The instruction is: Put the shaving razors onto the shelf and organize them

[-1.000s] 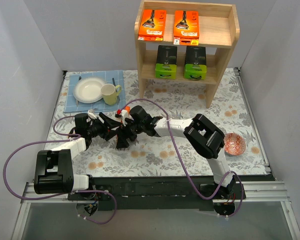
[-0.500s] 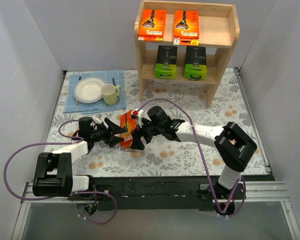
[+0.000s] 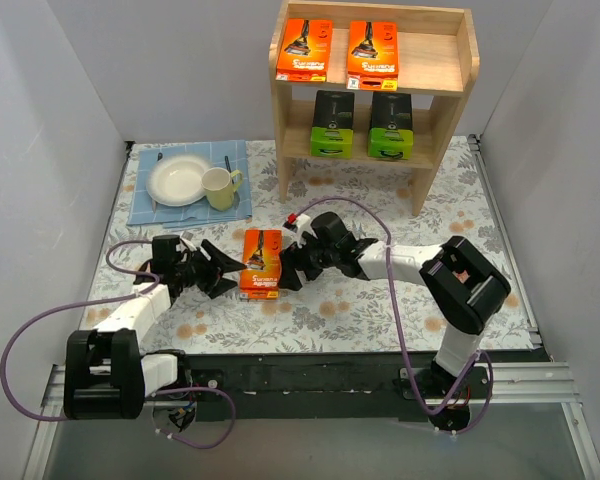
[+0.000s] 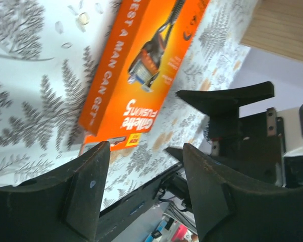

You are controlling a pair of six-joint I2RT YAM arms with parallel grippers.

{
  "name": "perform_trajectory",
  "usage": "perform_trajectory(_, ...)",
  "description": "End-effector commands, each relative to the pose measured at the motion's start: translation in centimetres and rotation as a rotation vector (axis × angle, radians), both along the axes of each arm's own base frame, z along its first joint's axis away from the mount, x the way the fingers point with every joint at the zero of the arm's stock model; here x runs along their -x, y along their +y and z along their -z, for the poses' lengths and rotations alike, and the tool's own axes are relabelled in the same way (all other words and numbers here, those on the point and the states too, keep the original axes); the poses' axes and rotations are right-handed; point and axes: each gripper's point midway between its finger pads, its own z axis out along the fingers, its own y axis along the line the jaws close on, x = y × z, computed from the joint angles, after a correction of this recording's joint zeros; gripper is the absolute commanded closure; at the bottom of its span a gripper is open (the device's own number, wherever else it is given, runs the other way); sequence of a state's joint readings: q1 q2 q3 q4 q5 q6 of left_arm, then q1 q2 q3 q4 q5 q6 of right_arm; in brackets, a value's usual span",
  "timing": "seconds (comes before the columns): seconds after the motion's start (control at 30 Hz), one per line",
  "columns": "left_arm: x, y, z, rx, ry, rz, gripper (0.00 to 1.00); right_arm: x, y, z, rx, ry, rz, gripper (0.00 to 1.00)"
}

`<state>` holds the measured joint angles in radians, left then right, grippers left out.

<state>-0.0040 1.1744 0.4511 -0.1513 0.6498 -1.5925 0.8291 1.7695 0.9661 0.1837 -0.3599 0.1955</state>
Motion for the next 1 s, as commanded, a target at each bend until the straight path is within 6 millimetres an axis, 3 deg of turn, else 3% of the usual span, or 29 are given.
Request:
perform_trajectory(0.0, 3.3, 1.4, 2.8, -0.117, 0.111, -0.01, 0.45, -0.4, -1.5, -2.4, -0.042, -0.028, 0.062, 0.07)
perform_trajectory(0.1, 4.4, 1.8, 4.3, -0.146, 0.135, -0.013, 0.48, 0.1, -2.2, -2.9, -0.046, -0.028, 0.065, 0.08)
perform_trajectory(0.23, 3.9, 1.5, 5.0, -0.125, 0.109, -0.004, 0.51, 0.4, -3.0, -3.5, -0.05, -0.034, 0.071, 0.08)
perform_trajectory(0.4, 3.5, -1.2, 4.2, -0.017, -0.02, 0.123, 0.56, -0.4, -3.8, -4.5, -0.07, -0.024, 0.108, 0.08)
perform_trajectory(0.6, 4.0, -2.7, 4.3, 0.023, -0.062, 0.201, 0.66, -1.3, -5.0, -4.1, -0.101, 0.058, 0.17, 0.08)
perform_trajectory(0.77, 3.5, -2.7, 4.9, 0.024, -0.051, 0.2, 0.75, -0.8, -6.5, -2.8, -0.113, 0.183, 0.237, 0.09)
perform_trajectory(0.97, 3.2, -4.0, 2.9, 0.124, -0.09, 0.28, 0.91, 0.5, -6.7, -3.3, -0.226, 0.457, 0.333, 0.1)
